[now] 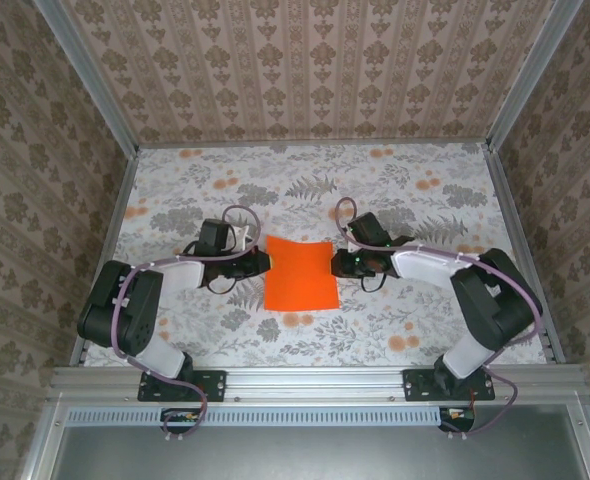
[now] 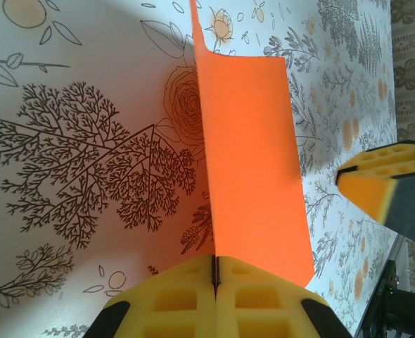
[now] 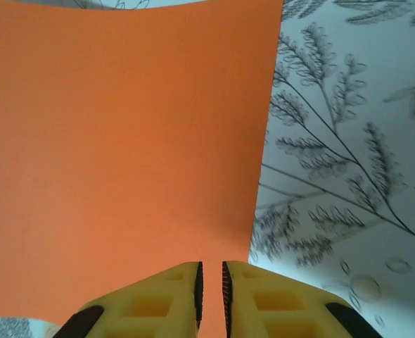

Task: Fold a paper plane with a square sheet of paper (fold left side to right side)
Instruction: First fold in half a square sheet of paper at the center of the table.

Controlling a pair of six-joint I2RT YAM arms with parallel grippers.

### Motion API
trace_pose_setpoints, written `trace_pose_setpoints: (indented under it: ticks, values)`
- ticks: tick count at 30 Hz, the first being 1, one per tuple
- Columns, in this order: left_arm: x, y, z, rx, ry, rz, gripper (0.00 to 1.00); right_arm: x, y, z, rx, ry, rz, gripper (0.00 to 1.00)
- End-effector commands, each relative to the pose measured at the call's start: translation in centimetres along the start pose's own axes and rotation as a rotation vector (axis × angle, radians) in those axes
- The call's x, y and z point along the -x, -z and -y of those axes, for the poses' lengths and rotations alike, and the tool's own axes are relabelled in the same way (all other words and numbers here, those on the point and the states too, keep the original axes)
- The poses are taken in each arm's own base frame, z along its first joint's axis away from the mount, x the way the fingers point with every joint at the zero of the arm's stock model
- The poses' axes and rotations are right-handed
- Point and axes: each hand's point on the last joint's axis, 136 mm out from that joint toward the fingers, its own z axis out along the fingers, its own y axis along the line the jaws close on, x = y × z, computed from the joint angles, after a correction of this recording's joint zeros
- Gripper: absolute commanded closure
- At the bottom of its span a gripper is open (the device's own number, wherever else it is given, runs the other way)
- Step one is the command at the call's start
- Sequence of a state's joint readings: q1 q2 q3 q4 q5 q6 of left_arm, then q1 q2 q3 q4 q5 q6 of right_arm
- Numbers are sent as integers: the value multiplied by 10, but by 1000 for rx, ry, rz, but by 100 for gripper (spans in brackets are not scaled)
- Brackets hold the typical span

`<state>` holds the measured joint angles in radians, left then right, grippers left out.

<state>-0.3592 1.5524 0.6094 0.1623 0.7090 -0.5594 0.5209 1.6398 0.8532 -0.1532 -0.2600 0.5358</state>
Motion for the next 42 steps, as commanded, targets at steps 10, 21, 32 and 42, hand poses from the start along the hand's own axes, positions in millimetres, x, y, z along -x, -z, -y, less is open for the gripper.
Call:
trace_pose_setpoints:
  ticks: [10, 21, 32, 42]
  values:
    - [13, 6, 31, -82, -39, -6, 66, -13, -31, 16, -95, -52, -96, 86]
    - [28, -12, 77, -193, -62, -24, 45, -22, -38, 24, -113, -56, -131, 87]
    - [23, -55, 80, -193, -67, -100, 53, 4, -11, -7, 11, -37, -6, 80]
    - [17, -62, 68, -144, -58, -115, 83, 34, 28, -43, 279, -146, 115, 53]
